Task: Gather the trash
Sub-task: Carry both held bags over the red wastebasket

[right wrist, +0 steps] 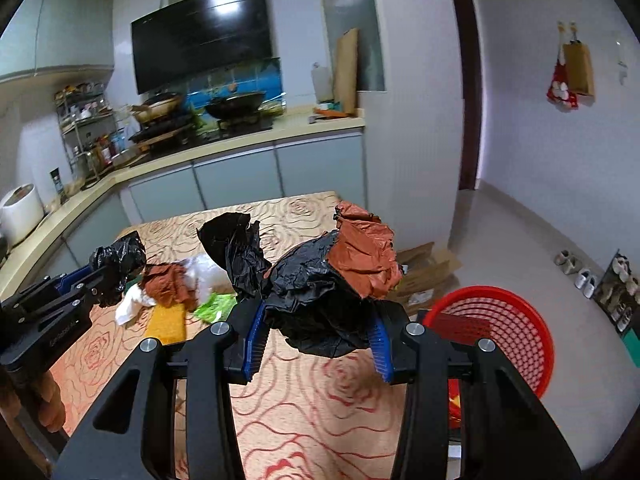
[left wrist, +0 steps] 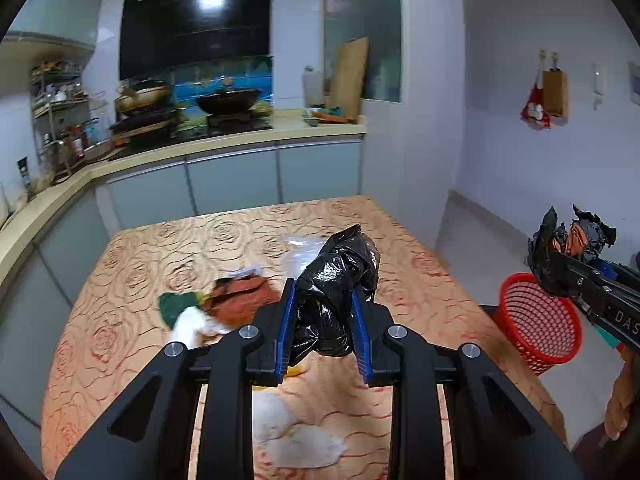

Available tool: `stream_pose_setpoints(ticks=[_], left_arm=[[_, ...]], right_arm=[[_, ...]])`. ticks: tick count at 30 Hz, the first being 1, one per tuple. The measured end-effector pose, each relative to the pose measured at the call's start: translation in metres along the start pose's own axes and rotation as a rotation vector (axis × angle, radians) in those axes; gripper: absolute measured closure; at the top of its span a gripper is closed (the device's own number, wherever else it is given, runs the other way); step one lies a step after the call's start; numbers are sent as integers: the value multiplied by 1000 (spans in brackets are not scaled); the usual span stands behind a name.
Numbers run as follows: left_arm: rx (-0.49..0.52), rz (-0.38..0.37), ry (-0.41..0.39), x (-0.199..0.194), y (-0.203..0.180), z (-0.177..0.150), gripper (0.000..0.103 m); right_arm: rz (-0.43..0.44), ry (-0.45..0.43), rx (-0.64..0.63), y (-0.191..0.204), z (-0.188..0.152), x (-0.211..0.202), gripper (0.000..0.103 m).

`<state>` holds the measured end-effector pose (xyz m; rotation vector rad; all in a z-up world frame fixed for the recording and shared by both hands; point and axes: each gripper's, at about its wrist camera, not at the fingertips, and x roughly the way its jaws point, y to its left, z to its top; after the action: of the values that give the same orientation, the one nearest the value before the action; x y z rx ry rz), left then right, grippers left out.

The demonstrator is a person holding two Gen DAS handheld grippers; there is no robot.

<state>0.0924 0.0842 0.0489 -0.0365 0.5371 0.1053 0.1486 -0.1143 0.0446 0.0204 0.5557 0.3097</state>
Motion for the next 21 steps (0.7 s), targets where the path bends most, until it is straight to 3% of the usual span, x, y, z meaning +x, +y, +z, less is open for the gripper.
stream_pose_setpoints(ticks=[21], left_arm=[[96, -243, -11, 31, -110, 22, 79]], right_arm=[[-193, -36, 116, -92, -5, -23, 61]])
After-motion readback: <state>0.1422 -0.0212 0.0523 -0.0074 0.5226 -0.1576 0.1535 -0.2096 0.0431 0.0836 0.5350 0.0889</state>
